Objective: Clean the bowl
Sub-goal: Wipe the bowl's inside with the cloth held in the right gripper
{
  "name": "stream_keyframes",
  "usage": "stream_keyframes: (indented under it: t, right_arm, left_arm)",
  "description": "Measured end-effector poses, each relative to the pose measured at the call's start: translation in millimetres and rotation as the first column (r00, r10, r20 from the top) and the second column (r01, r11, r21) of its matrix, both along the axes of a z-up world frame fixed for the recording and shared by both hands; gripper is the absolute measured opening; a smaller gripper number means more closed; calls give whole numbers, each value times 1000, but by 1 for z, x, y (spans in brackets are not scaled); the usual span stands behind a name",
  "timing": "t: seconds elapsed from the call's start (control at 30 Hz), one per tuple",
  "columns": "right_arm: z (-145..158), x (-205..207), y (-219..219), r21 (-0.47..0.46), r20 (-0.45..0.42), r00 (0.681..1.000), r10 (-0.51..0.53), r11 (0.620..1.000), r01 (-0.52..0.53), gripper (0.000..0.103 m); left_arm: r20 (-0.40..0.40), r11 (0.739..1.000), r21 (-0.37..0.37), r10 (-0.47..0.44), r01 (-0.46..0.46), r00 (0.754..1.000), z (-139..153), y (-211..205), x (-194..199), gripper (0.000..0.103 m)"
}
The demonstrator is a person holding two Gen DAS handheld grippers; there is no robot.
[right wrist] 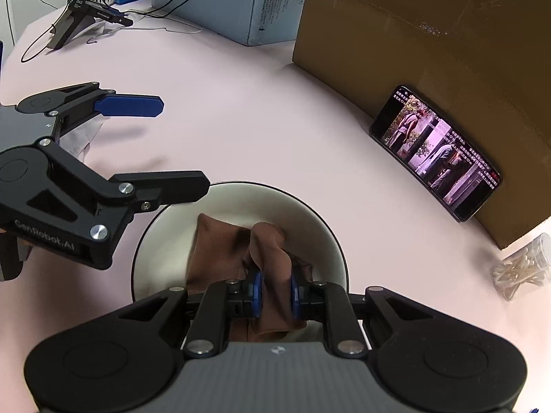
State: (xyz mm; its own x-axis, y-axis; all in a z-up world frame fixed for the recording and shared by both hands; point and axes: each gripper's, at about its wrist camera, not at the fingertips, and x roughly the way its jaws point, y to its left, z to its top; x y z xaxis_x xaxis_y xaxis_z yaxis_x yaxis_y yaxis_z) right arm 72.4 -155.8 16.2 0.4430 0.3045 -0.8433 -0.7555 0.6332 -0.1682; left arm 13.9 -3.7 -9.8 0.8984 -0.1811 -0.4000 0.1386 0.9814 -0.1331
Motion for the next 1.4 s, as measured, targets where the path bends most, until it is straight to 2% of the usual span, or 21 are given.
stream_keyframes:
  t: [0.4, 0.6, 1.17, 1.4]
  right_arm:
    - [-2, 3, -5, 52, -1, 999, -36, 998, 36, 18]
    - [-3, 1, -2, 45, 17, 1000, -12, 999, 12, 18]
    - [-1, 5, -7, 83, -11, 1000, -8, 997, 9, 18]
    - [-1, -2, -5, 58, 1, 1000, 3, 998, -3, 19]
  left_arm:
    - [-9, 1000, 0, -8, 8, 1000, 0, -2, 0, 103]
    - [-14, 1000, -5, -9, 9, 1000, -1, -1, 1, 103]
    - [-19, 1000, -2, -12, 12, 1000, -1, -2, 1, 103]
    - [-16, 1000, 2, -11, 11, 1000, -2, -1, 3, 103]
